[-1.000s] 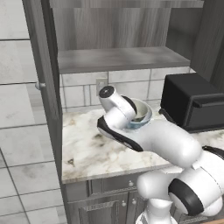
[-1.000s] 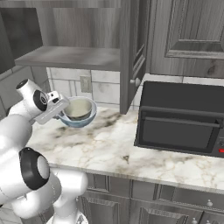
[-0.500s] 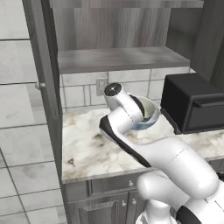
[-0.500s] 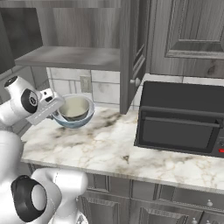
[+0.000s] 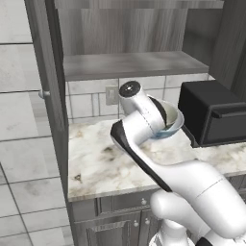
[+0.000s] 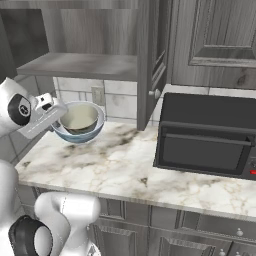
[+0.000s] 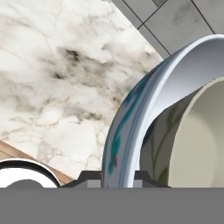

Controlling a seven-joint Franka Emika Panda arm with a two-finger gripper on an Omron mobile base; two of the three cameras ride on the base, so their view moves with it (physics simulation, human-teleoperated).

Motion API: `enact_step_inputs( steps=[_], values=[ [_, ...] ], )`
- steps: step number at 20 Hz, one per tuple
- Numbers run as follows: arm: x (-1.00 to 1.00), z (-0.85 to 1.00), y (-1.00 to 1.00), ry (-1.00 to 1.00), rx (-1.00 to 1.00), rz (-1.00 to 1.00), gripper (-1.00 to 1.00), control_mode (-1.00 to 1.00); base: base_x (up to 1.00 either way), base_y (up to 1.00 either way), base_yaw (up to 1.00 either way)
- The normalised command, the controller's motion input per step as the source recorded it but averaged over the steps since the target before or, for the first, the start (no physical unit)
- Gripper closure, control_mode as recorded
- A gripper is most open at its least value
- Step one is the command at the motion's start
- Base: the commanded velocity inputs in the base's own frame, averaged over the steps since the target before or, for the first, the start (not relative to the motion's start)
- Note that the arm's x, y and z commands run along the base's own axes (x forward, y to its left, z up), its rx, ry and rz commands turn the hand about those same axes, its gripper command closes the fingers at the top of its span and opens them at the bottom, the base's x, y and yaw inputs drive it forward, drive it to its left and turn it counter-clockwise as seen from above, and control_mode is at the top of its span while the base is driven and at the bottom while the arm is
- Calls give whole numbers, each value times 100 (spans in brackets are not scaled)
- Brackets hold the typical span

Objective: Pick up the bowls on the counter and stack them on top of one another in the open cabinet. Place the smaller bowl on top of the larger bowl.

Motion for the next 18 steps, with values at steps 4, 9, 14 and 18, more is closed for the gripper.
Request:
enact_step_inputs(
  steps=[4, 9, 14, 18],
  values=[
    [-29, 42, -2, 0, 0, 0, 100, -100, 0, 0, 0],
    [-22, 48, 0, 0, 0, 0, 100, -100, 0, 0, 0],
    [-8, 52, 0, -2, -3, 0, 100, -100, 0, 0, 0],
    [-9, 43, 0, -3, -5, 0, 100, -100, 0, 0, 0]
  ],
)
